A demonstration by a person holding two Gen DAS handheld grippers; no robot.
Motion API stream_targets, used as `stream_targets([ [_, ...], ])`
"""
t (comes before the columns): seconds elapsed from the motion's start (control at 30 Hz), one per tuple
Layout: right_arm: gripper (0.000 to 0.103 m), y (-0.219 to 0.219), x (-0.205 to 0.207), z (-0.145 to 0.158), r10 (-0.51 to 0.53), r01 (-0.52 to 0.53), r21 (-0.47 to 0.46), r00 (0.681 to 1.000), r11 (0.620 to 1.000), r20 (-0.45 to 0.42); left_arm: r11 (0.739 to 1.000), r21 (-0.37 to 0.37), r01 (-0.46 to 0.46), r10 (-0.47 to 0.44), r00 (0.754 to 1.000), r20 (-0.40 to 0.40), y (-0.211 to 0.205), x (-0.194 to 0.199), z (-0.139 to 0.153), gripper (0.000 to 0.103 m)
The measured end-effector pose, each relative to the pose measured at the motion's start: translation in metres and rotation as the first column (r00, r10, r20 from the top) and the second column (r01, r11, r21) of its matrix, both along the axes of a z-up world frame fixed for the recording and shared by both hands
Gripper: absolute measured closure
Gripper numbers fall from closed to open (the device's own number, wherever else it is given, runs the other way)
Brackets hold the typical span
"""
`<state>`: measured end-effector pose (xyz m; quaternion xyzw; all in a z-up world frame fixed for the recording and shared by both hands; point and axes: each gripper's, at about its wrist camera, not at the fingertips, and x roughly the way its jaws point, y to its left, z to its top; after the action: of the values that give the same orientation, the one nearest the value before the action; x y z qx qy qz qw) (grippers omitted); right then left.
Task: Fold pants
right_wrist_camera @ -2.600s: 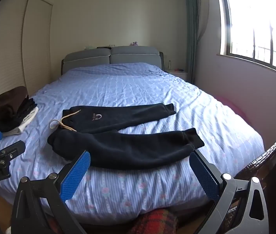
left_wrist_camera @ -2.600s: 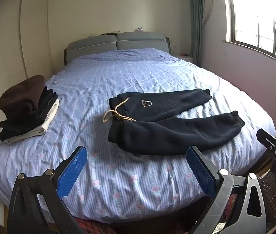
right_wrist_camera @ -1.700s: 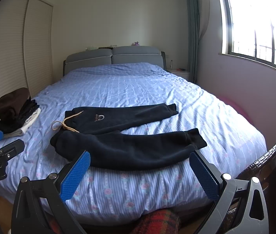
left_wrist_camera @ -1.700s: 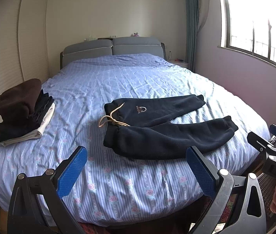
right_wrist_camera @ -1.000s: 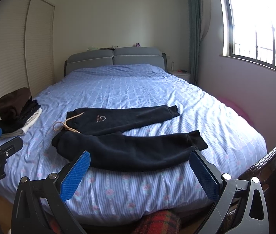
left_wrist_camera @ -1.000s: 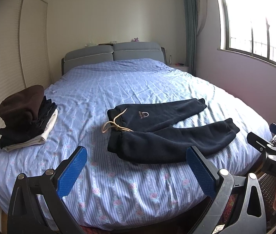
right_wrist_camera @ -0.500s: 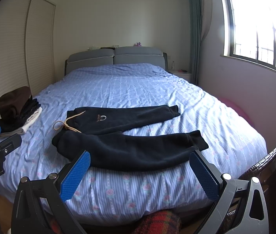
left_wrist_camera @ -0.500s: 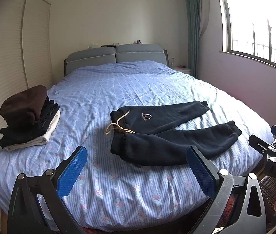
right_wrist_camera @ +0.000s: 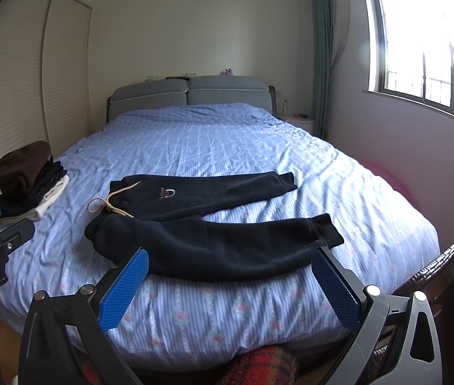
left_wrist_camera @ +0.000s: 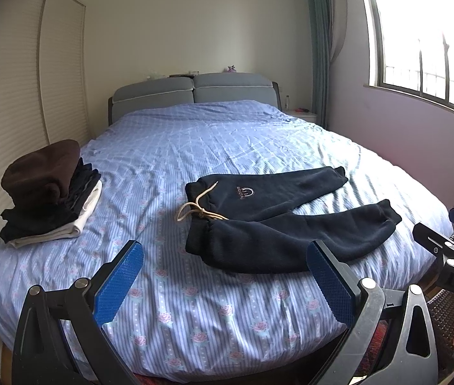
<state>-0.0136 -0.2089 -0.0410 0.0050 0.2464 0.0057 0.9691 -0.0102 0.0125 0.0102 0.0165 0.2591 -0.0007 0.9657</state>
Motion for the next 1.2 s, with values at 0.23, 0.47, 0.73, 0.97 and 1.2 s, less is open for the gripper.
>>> stream_targets([
  [0.23, 0.0, 0.001, 0.003, -0.003, -0.001, 0.001, -0.003, 1.0, 1.0, -0.005, 1.0, -0.003, -0.007, 0.007, 1.0, -0.016, 0.002, 0.006, -0.005, 0.0],
  [0.47, 0.0, 0.003, 0.011, -0.01, -0.007, 0.007, -0.003, 1.0, 1.0, -0.023, 1.0, -0.005, -0.006, 0.005, 0.999, -0.041, 0.001, 0.015, -0.014, 0.0],
  [0.73, 0.0, -0.008, 0.03, -0.036, -0.038, 0.039, 0.021, 0.998, 0.999, -0.047, 0.999, -0.043, -0.029, 0.024, 0.993, -0.119, 0.008, 0.044, -0.048, 0.0],
  [0.97, 0.0, -0.034, 0.071, -0.075, -0.133, 0.14, 0.047, 0.983, 0.989, -0.129, 0.987, -0.132, -0.094, 0.06, 0.968, -0.244, 0.023, 0.092, -0.089, 0.0],
  [1.2, 0.0, -0.056, 0.116, -0.107, -0.216, 0.225, 0.032, 0.959, 0.974, -0.186, 0.986, -0.146, -0.083, 0.03, 0.942, -0.335, 0.016, 0.139, -0.126, 0.001],
])
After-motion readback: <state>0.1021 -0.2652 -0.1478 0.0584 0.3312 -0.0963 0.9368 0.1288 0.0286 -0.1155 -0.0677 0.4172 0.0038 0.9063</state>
